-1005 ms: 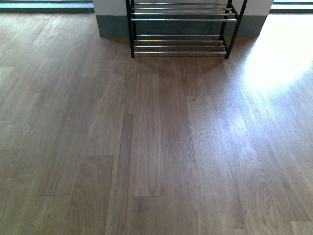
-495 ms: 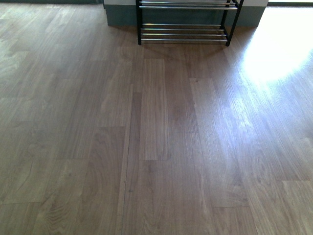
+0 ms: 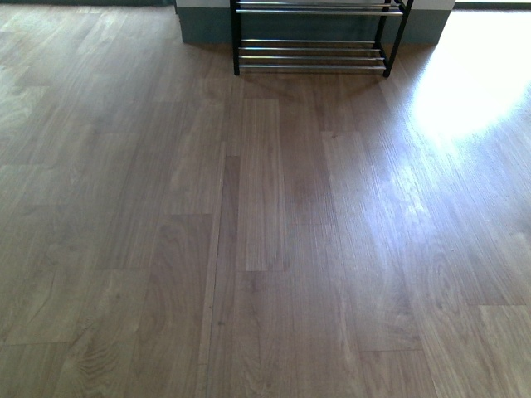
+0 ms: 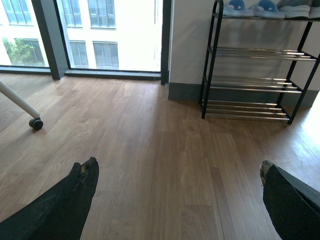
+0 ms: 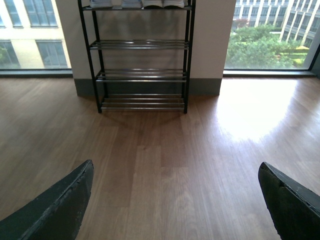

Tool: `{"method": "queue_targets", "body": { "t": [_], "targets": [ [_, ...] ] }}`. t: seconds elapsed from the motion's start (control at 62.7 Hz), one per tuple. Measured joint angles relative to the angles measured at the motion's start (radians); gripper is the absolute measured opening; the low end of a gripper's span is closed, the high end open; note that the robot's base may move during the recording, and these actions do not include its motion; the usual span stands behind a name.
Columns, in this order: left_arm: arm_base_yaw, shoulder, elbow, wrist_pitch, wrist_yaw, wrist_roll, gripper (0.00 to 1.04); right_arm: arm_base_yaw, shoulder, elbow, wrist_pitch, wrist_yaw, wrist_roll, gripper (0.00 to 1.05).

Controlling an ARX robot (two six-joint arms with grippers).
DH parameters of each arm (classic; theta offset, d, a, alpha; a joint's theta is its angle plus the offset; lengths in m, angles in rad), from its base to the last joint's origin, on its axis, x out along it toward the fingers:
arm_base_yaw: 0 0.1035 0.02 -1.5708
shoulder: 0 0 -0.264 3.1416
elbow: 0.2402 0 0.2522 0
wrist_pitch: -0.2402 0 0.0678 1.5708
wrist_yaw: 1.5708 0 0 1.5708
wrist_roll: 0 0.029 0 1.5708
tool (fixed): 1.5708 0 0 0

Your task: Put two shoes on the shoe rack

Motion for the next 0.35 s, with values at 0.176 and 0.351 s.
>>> {"method": "queue_targets", "body": {
  "t": [0.176,0.351],
  "targets": [
    [0.000,0.000,0.000,0.000,0.000,0.000,0.95,0.000,0.000,0.000,0.000,0.000,0.000,0.96],
    [0.000,0.000,0.000,0.000,0.000,0.000,0.95,0.000,0.000,0.000,0.000,0.000,0.000,0.96]
  ]
}}
